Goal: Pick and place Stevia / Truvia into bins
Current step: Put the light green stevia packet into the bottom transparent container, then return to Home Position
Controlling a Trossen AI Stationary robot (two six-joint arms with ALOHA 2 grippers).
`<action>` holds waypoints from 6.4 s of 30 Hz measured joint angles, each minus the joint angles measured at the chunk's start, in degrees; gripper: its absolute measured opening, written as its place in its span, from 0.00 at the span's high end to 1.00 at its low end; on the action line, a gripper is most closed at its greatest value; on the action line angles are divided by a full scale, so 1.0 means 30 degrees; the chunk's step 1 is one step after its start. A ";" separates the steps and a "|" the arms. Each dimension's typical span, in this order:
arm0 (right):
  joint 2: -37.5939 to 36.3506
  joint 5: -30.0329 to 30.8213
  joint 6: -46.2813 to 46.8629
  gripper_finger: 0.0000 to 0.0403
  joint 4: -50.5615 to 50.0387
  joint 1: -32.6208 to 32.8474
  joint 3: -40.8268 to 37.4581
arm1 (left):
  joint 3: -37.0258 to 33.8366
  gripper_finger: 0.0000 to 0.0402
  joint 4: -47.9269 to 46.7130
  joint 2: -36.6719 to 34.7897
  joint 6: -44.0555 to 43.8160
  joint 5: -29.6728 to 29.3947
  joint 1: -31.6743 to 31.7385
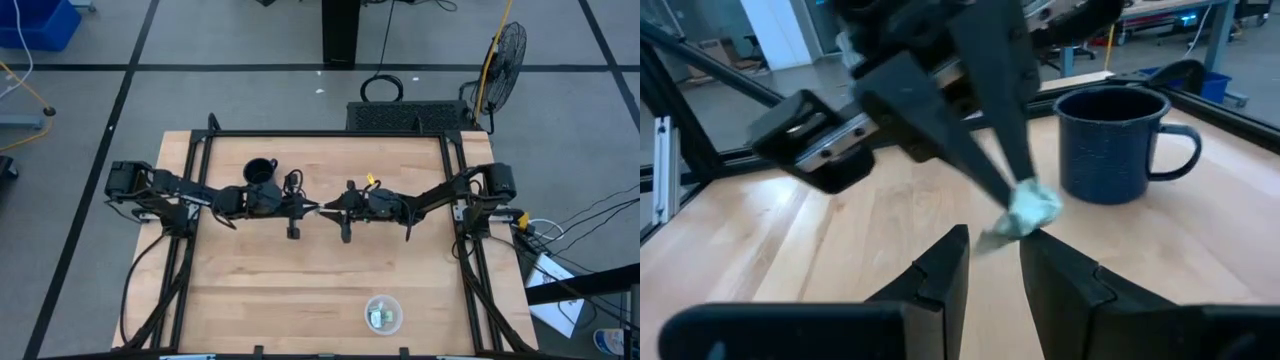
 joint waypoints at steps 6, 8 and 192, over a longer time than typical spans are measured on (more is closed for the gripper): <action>0.0000 0.0475 0.0756 0.78 0.0139 -0.0485 0.0000 | 0.0000 0.92 0.0392 -0.0007 0.0018 -0.0030 -0.0239; 0.0000 0.0181 0.0946 0.78 0.0101 -0.0614 0.0000 | 0.0000 0.91 0.0391 -0.0007 0.0145 -0.0092 -0.0281; -3.3849 0.6802 -0.2466 0.85 -2.2003 0.9521 -1.0926 | -0.9847 0.63 -1.1994 -2.8674 -1.1185 -0.4381 -0.1391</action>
